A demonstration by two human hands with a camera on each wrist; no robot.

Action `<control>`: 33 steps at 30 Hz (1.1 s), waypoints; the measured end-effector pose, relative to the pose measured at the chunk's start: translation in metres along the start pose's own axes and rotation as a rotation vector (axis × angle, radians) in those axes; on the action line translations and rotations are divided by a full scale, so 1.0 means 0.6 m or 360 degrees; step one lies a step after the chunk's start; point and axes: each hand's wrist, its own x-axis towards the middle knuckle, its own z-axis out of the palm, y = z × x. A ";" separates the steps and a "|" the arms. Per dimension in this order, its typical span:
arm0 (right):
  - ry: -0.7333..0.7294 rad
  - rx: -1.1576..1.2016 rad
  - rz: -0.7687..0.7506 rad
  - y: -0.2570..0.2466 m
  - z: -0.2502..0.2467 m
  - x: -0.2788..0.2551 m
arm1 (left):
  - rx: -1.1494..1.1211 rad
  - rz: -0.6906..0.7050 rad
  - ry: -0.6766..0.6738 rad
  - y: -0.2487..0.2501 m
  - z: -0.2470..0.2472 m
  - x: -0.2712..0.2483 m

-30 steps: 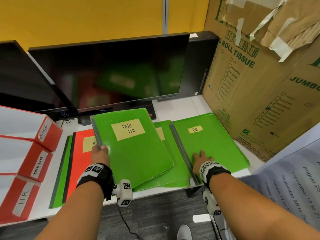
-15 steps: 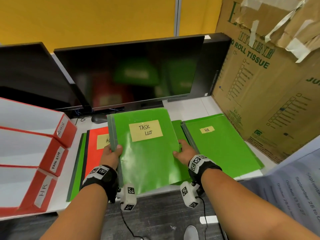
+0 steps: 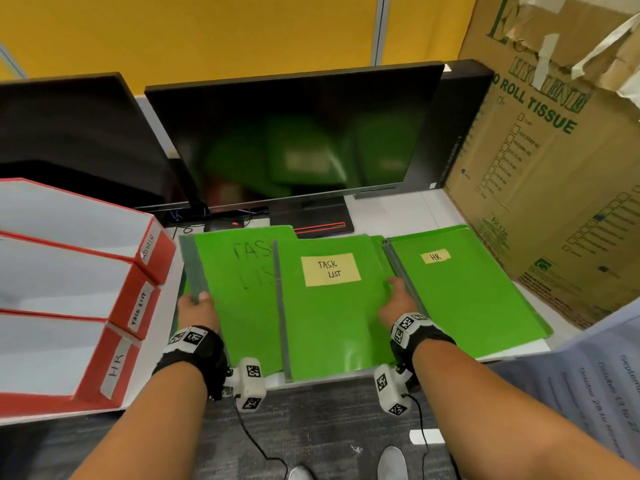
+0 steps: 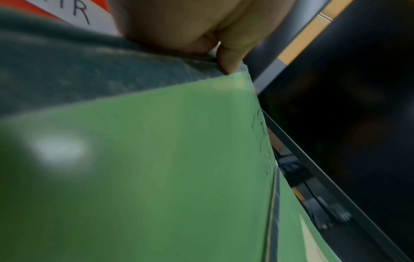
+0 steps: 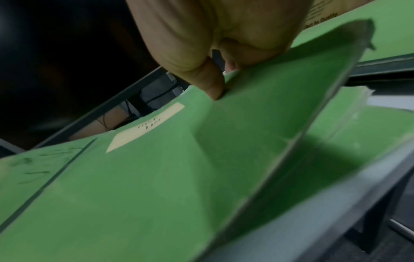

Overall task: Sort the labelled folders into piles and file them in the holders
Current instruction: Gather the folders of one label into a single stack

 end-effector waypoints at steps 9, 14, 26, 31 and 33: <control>0.0131 -0.0366 0.0104 0.019 -0.001 0.014 | -0.0095 -0.0113 0.0288 0.004 -0.066 0.025; 0.0251 -0.0774 0.0139 0.009 0.007 -0.002 | -0.0171 -0.0085 0.0349 0.001 -0.072 0.040; -0.0329 -0.1053 -0.0027 0.009 0.067 -0.002 | -0.0220 -0.0080 0.0349 0.003 -0.085 0.048; -0.0310 -0.1057 0.0077 -0.004 0.060 0.000 | -0.0312 -0.0088 0.0368 0.004 -0.094 0.048; -0.0346 -0.1038 0.0074 -0.006 0.063 0.005 | -0.0315 -0.0092 0.0355 0.006 -0.095 0.049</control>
